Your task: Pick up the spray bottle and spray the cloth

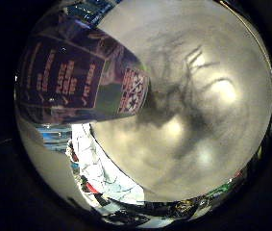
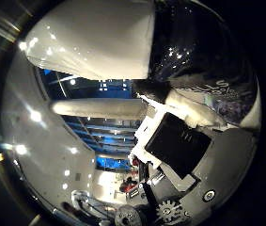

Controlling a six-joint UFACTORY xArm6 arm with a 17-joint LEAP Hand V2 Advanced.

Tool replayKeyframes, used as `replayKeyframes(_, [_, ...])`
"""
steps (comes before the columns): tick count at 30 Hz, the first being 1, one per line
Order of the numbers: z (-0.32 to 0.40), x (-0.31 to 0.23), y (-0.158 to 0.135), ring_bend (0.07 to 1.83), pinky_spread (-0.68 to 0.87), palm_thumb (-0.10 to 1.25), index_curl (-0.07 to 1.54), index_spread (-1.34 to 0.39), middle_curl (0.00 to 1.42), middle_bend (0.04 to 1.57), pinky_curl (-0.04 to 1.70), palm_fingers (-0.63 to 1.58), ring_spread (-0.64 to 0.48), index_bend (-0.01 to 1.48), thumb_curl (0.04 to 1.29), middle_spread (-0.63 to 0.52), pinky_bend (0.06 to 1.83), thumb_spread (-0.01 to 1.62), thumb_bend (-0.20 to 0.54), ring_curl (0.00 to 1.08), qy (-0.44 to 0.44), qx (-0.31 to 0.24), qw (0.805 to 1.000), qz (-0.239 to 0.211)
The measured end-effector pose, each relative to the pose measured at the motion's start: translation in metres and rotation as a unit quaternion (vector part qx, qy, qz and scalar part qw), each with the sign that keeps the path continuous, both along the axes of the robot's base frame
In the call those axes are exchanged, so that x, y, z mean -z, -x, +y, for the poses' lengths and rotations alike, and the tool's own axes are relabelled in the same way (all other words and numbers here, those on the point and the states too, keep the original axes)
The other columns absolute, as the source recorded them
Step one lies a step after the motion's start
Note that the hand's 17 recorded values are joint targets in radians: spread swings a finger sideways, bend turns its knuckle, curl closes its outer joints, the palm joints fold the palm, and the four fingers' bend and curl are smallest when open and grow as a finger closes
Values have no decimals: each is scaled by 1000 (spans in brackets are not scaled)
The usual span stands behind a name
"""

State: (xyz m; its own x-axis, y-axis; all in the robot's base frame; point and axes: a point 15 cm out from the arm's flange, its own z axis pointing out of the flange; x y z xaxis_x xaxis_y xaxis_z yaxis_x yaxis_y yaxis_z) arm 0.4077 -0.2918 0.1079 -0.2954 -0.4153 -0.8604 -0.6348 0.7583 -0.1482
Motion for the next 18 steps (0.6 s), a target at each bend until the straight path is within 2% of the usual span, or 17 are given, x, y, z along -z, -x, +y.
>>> replayKeyframes(6, [-1,0,1,1233,-333,781,817,-506,867,980,690,1062,-242,646,337,-234,1144,986,-16,648,-1,1,1000,-2])
replayKeyframes(10, [-6,-5,-2,1304,-296,865,964,-501,940,1078,806,1045,-248,810,368,-245,1203,965,-11,708,-2,14,1000,-14])
replayKeyframes(18, [-17,-43,-8,1343,-227,1041,1076,-408,967,1244,1038,1059,-252,986,478,-201,1217,961,-4,792,18,23,998,-62])
